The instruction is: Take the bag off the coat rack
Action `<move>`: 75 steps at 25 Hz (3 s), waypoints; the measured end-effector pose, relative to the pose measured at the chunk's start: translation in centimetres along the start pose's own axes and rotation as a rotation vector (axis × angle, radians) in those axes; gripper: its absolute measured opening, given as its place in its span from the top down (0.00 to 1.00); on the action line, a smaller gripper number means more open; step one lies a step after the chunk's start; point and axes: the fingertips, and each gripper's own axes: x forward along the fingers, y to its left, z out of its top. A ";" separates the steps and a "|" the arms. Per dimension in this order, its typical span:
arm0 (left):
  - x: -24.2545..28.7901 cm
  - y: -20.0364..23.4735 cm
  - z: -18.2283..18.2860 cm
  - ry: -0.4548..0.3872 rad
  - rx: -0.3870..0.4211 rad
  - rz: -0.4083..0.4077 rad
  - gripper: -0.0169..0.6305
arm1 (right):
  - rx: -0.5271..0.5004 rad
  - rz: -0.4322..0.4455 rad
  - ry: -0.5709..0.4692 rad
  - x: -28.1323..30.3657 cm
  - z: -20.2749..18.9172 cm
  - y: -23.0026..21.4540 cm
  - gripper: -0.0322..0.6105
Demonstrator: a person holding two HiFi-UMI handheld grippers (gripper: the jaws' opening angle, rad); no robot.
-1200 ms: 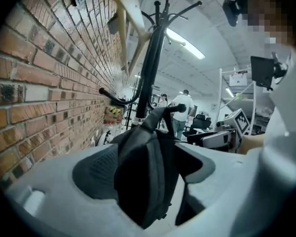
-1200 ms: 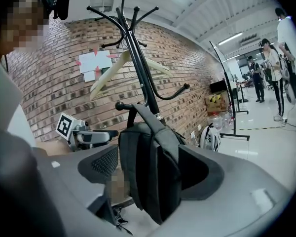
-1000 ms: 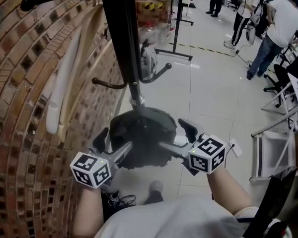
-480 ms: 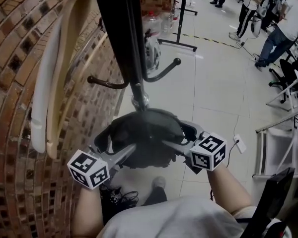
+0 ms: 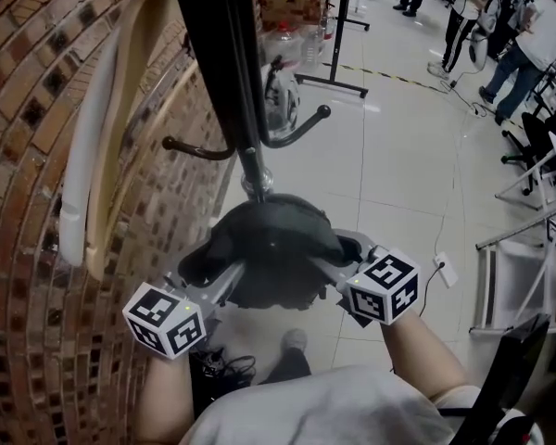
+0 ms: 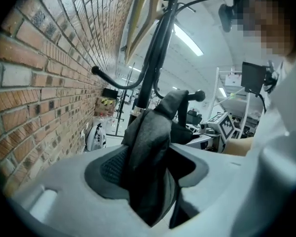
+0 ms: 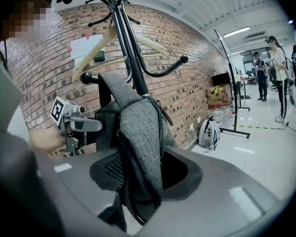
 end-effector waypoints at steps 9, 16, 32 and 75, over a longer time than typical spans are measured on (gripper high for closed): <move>-2.8 -4.0 -0.2 -0.010 0.006 0.025 0.61 | -0.001 0.025 -0.005 -3.7 -0.5 3.0 0.70; -6.7 -8.8 -3.8 0.007 -0.020 0.029 0.61 | 0.022 0.063 0.039 -7.8 -4.7 7.3 0.69; -19.8 -29.5 -12.7 0.024 -0.061 0.078 0.61 | 0.031 0.131 0.060 -26.2 -15.6 21.3 0.68; -45.7 -43.1 -22.9 -0.024 -0.001 0.034 0.61 | 0.011 0.084 -0.015 -37.4 -26.4 48.5 0.67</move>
